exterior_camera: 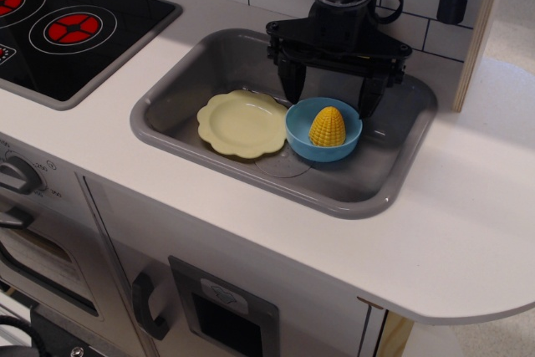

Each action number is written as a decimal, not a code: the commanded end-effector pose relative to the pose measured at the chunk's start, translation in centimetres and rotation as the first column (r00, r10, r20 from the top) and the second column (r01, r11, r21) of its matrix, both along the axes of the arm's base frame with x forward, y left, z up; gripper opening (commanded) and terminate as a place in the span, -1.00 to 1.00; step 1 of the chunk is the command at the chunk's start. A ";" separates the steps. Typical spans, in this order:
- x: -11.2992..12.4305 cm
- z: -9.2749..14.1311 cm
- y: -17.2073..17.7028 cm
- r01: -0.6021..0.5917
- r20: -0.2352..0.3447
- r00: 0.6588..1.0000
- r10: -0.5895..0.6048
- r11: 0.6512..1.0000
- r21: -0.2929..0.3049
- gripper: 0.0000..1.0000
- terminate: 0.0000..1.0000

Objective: Take corn out of bowl sink

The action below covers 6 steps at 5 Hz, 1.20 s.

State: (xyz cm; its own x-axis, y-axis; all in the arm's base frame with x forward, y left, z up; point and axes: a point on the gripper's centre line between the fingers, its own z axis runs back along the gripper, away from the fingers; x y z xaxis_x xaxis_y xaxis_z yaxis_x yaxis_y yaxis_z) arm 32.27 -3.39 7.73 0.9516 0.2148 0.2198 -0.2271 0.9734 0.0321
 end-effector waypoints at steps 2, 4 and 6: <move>2.1 -0.8 1.2 -0.055 0.074 0.996 0.058 0.998 -0.035 1.00 -1.00; 5.7 -2.3 3.0 -0.164 0.121 0.979 0.167 0.986 -0.038 1.00 -1.00; 6.4 -3.9 2.8 -0.183 0.087 0.979 0.182 0.983 0.004 1.00 -1.00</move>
State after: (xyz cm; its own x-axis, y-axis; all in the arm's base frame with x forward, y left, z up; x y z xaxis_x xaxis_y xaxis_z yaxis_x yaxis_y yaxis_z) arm 37.65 -0.74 1.92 0.8883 0.3828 0.2538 -0.4053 0.9132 0.0412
